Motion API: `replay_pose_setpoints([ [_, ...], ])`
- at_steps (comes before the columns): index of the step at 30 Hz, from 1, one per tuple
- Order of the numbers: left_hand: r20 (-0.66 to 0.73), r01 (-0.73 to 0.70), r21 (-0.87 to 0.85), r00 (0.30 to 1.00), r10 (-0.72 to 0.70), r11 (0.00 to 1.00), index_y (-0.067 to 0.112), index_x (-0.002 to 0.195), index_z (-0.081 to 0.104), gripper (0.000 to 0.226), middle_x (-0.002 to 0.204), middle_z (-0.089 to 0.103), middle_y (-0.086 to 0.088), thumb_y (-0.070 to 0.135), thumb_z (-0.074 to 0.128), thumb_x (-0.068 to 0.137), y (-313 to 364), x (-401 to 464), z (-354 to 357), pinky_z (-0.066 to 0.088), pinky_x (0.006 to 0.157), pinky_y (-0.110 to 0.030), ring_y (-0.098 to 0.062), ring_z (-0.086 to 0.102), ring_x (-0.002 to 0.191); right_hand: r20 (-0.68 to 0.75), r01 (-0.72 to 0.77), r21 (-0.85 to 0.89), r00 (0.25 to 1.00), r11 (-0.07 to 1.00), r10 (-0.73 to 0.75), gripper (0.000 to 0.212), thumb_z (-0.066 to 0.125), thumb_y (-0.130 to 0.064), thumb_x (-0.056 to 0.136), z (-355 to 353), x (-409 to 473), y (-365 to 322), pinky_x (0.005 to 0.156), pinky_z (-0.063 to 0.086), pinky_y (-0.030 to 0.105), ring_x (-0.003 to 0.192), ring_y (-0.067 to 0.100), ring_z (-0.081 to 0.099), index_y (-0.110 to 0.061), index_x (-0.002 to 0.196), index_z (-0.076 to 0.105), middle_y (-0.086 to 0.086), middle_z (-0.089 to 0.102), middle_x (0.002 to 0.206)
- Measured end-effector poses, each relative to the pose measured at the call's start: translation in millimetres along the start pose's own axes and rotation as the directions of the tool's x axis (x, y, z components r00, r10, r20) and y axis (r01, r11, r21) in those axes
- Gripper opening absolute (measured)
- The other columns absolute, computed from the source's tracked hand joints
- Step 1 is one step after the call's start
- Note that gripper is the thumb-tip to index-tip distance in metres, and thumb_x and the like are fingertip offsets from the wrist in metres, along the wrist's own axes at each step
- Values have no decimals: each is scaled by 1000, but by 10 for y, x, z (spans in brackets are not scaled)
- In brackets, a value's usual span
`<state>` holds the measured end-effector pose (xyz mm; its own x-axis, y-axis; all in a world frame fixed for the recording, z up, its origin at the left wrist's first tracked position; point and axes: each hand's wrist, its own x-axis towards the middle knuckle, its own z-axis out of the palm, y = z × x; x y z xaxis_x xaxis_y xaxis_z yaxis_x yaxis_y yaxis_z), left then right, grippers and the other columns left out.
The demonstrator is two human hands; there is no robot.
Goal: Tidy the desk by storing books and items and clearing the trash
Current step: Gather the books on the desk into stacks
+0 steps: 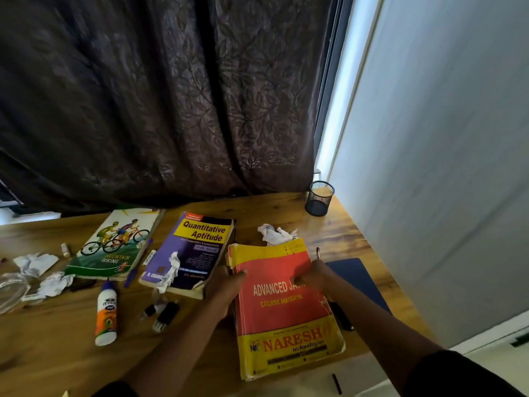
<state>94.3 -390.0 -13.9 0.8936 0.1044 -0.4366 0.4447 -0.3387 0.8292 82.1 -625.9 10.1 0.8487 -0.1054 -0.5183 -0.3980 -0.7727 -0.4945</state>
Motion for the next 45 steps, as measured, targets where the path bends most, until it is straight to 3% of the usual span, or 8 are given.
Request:
replay_pose_setpoints([
  [5,-106,-241,493,937,333,836,31,77,54,26,79,63,11,47,70,90,22,-67,-70,48,60,-26,-7,62,71,-47,35,-370,997,928,-57,35,67,-46,92,-86,-106,-74,67,46,25,89,13,61,-23,118,64,-3,70,109],
  [11,-64,-381,468,885,461,797,30,92,61,16,81,64,16,39,74,89,-51,-141,-138,45,58,-20,-5,66,75,-258,-136,-389,966,911,33,73,77,-41,84,-6,-140,-199,75,53,36,107,27,66,-17,138,36,5,64,118],
  [14,-72,-437,439,854,515,785,29,101,61,20,81,66,15,38,74,89,-35,-175,-229,51,61,-22,-3,66,73,-364,-145,-533,929,834,-71,88,75,-37,84,31,-194,-453,77,52,39,112,30,61,-17,151,22,12,54,130],
  [17,-88,-474,480,811,578,739,32,96,59,14,76,62,17,39,70,92,35,-182,-433,44,57,-17,3,61,68,-355,-56,-644,905,763,-233,76,69,-30,87,106,-203,-784,79,50,39,115,30,56,-19,151,29,12,49,133],
  [21,-140,-385,714,740,658,585,29,114,70,28,109,68,8,39,73,88,18,-29,-838,54,71,-31,-17,63,102,-276,144,-563,896,814,-349,62,69,-22,85,300,-179,-1245,87,53,41,125,30,53,-23,142,45,8,48,138],
  [27,-54,-271,835,826,562,479,30,108,75,32,124,65,5,23,74,77,-178,255,-1489,57,79,-36,-26,56,118,-180,371,-382,868,846,-462,39,68,-24,88,805,-84,-1771,84,58,37,110,34,68,-20,126,62,10,68,122],
  [39,-70,-120,921,885,461,370,24,105,74,38,118,64,3,38,66,70,-199,652,-2220,43,90,-43,-30,48,116,-152,227,-322,946,919,-286,62,75,-33,87,1237,179,-2329,99,53,39,123,30,56,-14,139,45,8,56,133],
  [45,127,-278,926,867,481,256,31,127,61,45,137,57,2,56,43,94,-21,937,-2125,34,102,-48,-28,42,129,-125,114,-258,981,959,-150,87,83,-43,79,1249,309,-2391,100,53,40,126,31,55,-12,143,33,11,56,134],
])
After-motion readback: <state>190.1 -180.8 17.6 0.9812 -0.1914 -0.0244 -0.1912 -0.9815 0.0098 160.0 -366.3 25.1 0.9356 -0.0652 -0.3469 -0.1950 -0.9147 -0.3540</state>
